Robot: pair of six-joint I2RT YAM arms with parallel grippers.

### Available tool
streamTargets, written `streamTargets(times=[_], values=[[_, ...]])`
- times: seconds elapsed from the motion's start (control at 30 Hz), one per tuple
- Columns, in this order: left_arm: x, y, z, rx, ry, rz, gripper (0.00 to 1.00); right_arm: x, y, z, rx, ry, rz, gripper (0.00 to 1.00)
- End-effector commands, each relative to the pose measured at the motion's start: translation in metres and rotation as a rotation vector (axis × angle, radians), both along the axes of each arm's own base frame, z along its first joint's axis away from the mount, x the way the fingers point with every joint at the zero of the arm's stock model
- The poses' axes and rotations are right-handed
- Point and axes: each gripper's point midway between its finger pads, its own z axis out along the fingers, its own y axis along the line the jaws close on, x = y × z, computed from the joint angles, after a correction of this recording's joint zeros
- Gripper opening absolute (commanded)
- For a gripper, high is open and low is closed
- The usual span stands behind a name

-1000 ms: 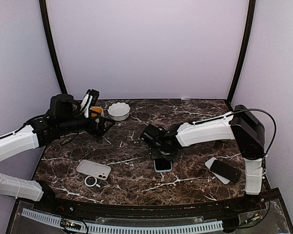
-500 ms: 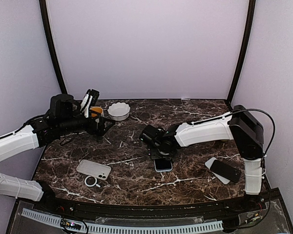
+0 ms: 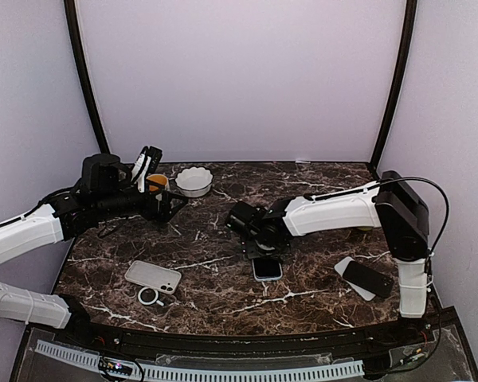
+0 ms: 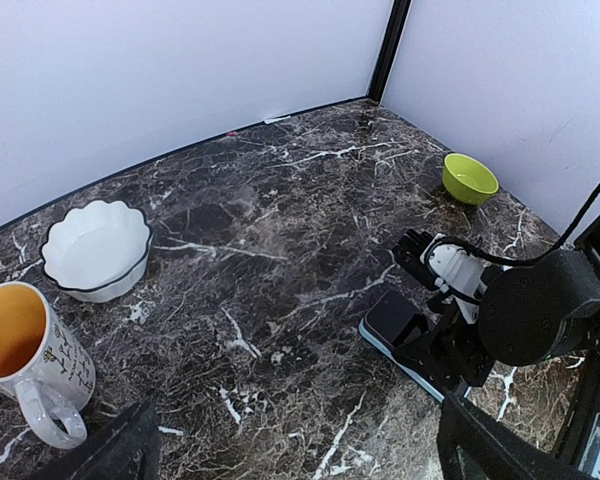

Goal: Put the phone into the phone case
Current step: Install the phone into the phone case, then press the phone onto the phone case.

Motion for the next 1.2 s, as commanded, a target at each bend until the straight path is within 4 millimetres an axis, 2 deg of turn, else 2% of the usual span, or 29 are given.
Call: streamTargets(times=[0.0,0.1,0.23,0.63,0.8,0.93,1.17], values=[[0.000,0.000,0.016,-0.023,-0.025,-0.006,0.99,-0.002,-0.008,0.020,-0.090,-0.021,0.032,0.81],[-0.001,0.000,0.016,-0.024,-0.024,-0.011,0.99,-0.010,-0.005,0.027,-0.103,-0.020,0.058,0.76],[0.000,0.000,0.015,-0.022,-0.023,-0.009,0.99,-0.024,0.005,0.019,-0.103,0.013,0.094,0.71],[0.001,-0.001,0.013,-0.018,-0.014,-0.011,0.99,-0.041,0.034,0.013,-0.084,0.022,0.157,0.37],[0.001,-0.001,0.012,-0.017,-0.012,-0.011,0.98,-0.045,0.025,-0.003,-0.126,0.045,0.149,0.26],[0.001,-0.001,0.012,-0.015,-0.014,-0.010,0.98,-0.052,0.021,-0.016,-0.141,0.075,0.151,0.24],[0.001,-0.001,0.012,-0.013,-0.011,-0.010,0.98,-0.065,-0.009,-0.037,-0.258,0.111,0.124,0.16]])
